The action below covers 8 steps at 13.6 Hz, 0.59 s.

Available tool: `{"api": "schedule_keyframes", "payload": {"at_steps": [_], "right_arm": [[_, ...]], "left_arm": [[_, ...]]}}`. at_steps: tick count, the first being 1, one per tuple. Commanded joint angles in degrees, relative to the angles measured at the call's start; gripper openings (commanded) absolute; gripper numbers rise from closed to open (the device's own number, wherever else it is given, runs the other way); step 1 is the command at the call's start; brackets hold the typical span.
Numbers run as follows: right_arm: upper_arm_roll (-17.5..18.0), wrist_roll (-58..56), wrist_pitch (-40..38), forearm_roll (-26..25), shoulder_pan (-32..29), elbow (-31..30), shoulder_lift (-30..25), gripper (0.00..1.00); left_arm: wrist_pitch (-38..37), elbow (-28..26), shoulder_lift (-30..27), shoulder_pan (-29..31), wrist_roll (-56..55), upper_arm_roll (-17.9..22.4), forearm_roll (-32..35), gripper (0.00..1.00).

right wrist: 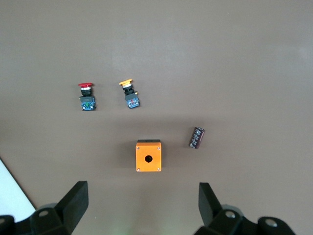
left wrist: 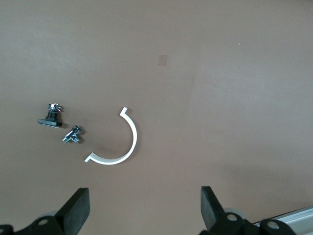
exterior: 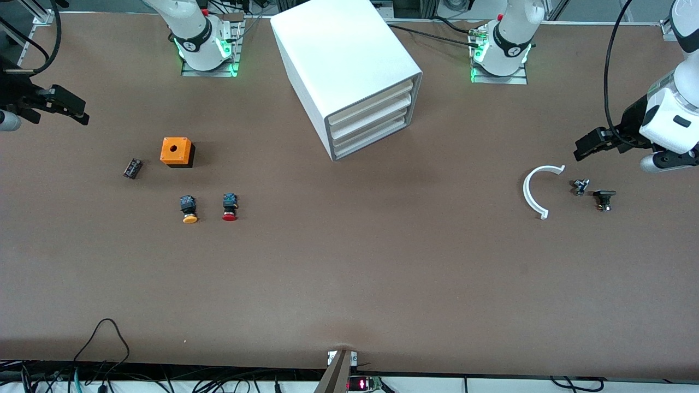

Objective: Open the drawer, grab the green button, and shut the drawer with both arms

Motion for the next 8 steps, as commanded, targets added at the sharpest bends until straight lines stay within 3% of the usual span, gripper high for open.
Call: {"api": "schedule_keyframes", "payload": {"at_steps": [1,8], "right_arm": [[-0.17,-0.42,-0.27,0.76,-0.12,1.37,1.05,1.00],[-0.17,-0.51,-0.62,0.85,-0.13,1.37,1.14,1.00]], "left_arm": [[-1.78,1.31,0.60,0.52,1.61,-0.42,-0.40,1.00],[-2.04,2.18,1.47,0.61,1.09,-0.34,-0.49,1.00]]}}
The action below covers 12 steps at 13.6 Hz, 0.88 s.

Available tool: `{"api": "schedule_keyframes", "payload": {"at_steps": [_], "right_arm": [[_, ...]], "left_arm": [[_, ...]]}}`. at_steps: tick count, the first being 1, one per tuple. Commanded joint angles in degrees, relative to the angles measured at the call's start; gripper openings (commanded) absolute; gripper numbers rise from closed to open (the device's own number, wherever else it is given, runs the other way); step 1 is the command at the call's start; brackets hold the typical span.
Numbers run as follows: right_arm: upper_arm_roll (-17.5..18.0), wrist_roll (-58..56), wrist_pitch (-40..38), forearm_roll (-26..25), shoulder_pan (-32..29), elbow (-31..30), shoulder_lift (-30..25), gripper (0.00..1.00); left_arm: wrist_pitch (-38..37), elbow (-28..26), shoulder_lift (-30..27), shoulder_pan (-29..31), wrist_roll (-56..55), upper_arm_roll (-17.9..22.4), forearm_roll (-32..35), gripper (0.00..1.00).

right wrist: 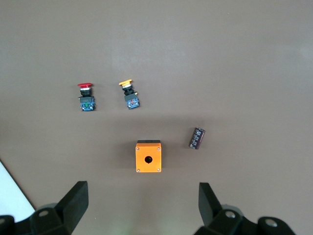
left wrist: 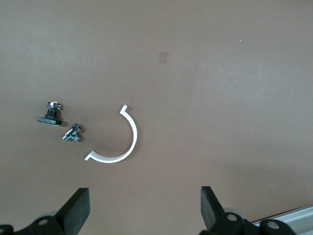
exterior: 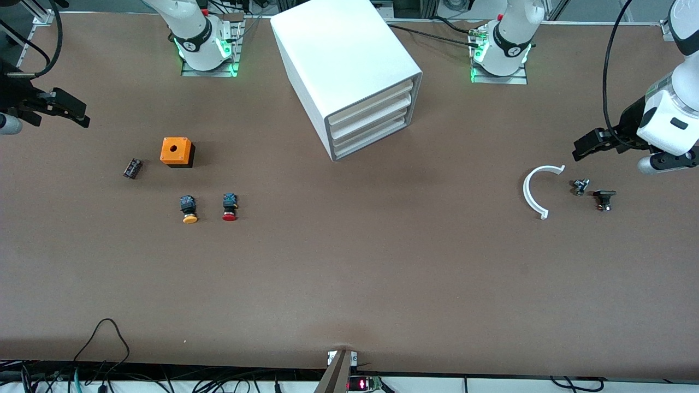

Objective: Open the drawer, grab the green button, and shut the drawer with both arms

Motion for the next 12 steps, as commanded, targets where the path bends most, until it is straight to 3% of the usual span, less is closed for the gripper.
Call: {"api": "schedule_keyframes", "payload": {"at_steps": [1,8,12], "right_arm": [[-0.17,-0.51,-0.69,0.76,-0.12,1.26,0.45,1.00],[-0.17,-0.51,-0.95,0.76,-0.12,1.43,0.37,1.00],[-0.25,-1.21,-1.57,0.67,-0.21,0.73,-0.16,1.00]], "left_arm": [[-1.60,2.12,1.11,0.61,0.90,-0.20,-0.58,1.00],[-1.95,2.12,1.11,0.00,0.90,-0.46,-1.36,1.00],[-2.48,1.15,4.34,-5.89,1.25,-0.64,-4.44,1.00]]}}
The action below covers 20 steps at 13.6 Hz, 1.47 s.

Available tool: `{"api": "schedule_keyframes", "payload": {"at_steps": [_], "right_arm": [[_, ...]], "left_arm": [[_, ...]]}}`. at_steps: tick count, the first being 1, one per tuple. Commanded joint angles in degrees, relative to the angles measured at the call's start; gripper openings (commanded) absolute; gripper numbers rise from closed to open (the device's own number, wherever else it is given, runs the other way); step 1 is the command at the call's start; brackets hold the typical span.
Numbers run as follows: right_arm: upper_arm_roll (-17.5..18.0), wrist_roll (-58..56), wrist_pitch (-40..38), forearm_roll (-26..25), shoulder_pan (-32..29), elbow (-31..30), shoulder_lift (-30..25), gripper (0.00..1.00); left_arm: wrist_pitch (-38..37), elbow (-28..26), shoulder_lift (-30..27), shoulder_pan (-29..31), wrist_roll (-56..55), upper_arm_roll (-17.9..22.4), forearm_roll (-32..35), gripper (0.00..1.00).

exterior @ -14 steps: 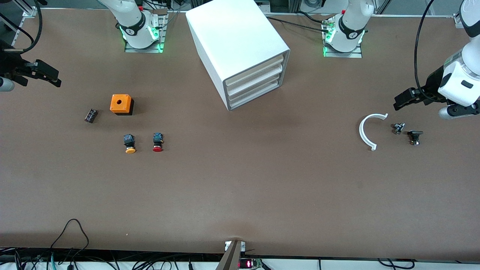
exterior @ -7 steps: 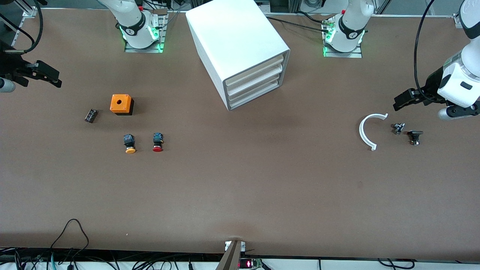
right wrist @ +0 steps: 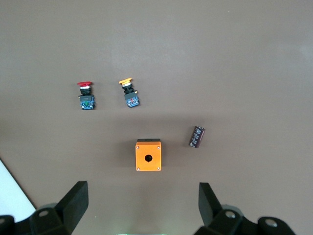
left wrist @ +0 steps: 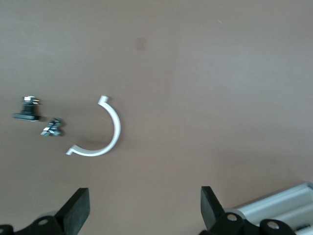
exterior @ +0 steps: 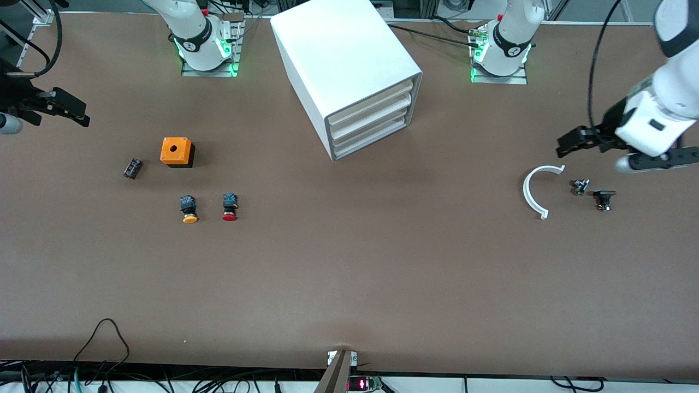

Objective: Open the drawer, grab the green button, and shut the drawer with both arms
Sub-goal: 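Reach the left gripper to the cabinet's lowest drawer handle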

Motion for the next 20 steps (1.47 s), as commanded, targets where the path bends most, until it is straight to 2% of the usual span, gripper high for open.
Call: {"api": "schedule_keyframes", "payload": {"at_steps": [1,3,6,8,10,12,14,20], "right_arm": [[-0.29,-1.20,-0.65,0.58,-0.20,0.62,-0.25,1.00],[-0.29,-1.11,0.22,0.49,-0.20,-1.21,-1.38,1.00],[-0.29,-1.20,3.12,0.32,-0.20,-5.78,-4.37,1.00],[-0.29,-1.20,3.74,0.23,-0.20,-6.41,-4.73,1.00],[-0.29,-0.68,3.57,0.32,-0.20,-5.54,-4.12,1.00],[-0.29,-0.59,3.39,0.49,-0.20,-5.44,-3.68,1.00],[-0.29,-0.41,3.39,0.67,-0.38,-5.36,-3.50,1.00],[-0.47,-0.50,3.13,0.84,-0.47,-4.92,-0.87,1.00]], "left_arm": [[-0.94,0.87,4.63,-2.82,0.96,-1.28,-3.36,1.00],[-0.51,0.52,9.36,-3.35,1.14,-5.32,-3.73,1.00],[-0.24,-3.17,15.71,-6.42,5.43,-6.83,-4.26,1.00],[1.59,-7.45,18.61,-6.34,5.71,-8.33,-15.62,1.00],[10.96,-14.66,20.19,-6.52,6.23,-8.68,-23.83,1.00],[16.79,-17.84,21.69,-6.52,7.90,-13.40,-25.17,1.00],[18.47,-18.21,22.83,-7.04,7.91,-16.84,-25.27,1.00],[19.53,-21.45,22.84,-9.42,8.79,-19.14,-31.33,1.00]]}}
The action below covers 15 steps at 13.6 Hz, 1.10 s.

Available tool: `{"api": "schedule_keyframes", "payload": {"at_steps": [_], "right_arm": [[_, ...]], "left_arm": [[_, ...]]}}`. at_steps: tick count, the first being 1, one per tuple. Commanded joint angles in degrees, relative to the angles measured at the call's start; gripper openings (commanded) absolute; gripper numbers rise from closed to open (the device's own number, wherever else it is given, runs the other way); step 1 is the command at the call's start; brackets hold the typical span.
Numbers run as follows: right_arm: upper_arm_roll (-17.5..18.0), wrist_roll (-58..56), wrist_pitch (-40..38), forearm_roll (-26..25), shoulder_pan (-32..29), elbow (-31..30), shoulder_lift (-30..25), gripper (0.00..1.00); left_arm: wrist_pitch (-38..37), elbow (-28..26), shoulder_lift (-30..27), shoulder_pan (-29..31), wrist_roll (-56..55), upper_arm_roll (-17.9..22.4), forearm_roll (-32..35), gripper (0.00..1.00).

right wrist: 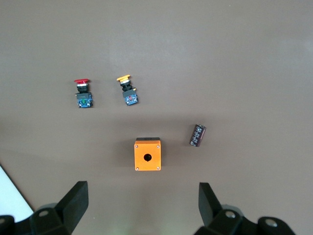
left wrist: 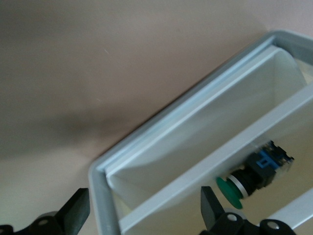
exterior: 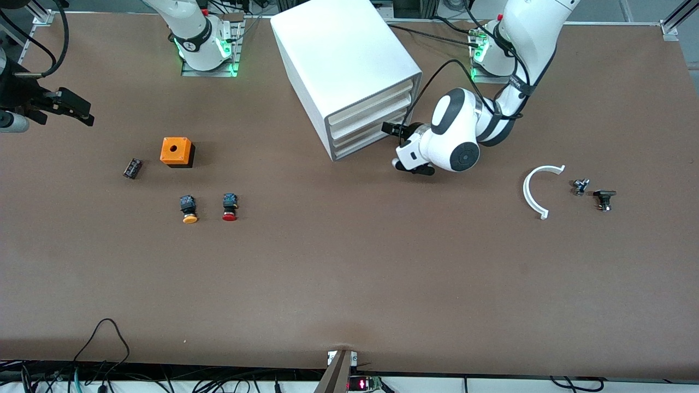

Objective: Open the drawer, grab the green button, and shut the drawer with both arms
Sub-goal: 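Reach the left gripper to the cabinet's lowest drawer handle, then pull the drawer open with the left gripper while the right gripper moves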

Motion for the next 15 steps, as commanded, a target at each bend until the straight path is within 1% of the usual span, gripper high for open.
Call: {"api": "schedule_keyframes", "payload": {"at_steps": [1,4,6,8,10,11,12,13,14,15], "right_arm": [[0.00,-0.61,0.41,0.84,-0.41,-0.23,2.08,1.00],[0.61,-1.50,-0.20,0.84,0.55,2.31,6.39,1.00],[0.79,-1.23,-0.38,0.93,1.08,2.49,6.66,1.00],[0.79,-0.71,-0.38,1.02,1.79,2.67,7.10,1.00],[0.79,-0.53,-0.29,2.24,2.22,2.93,7.10,1.00],[0.79,-1.14,0.06,2.77,2.40,3.02,7.10,1.00],[0.79,-1.23,-0.11,4.08,2.49,3.11,7.54,1.00],[0.79,-1.23,0.06,5.14,2.49,3.11,7.89,1.00],[0.79,-1.32,-0.11,6.54,2.40,3.20,8.50,1.00],[0.79,-1.67,-0.29,8.21,2.40,3.28,9.03,1.00]], "left_arm": [[2.55,-2.56,-0.78,-0.63,2.31,-0.95,-2.27,1.00],[7.56,-5.38,-0.43,-0.72,3.81,-2.28,-2.36,1.00],[9.50,-6.26,0.79,-0.72,5.12,-2.80,-2.36,1.00],[9.69,-6.44,0.98,-0.81,5.22,-2.81,-2.36,0.99],[9.08,-5.83,0.45,-0.63,5.48,-2.81,-2.36,0.98],[8.98,-5.48,-0.51,-0.46,8.35,-2.81,-2.27,0.98],[8.98,-5.47,-0.69,-0.46,12.99,-2.89,-3.40,0.98],[8.98,-5.65,-0.61,-0.46,15.56,-2.89,-6.89,0.98],[8.98,-5.91,-0.52,-0.63,17.16,-3.15,-9.01,0.98],[9.24,-6.17,-0.43,-0.72,18.74,-3.50,-9.47,0.98]]}}
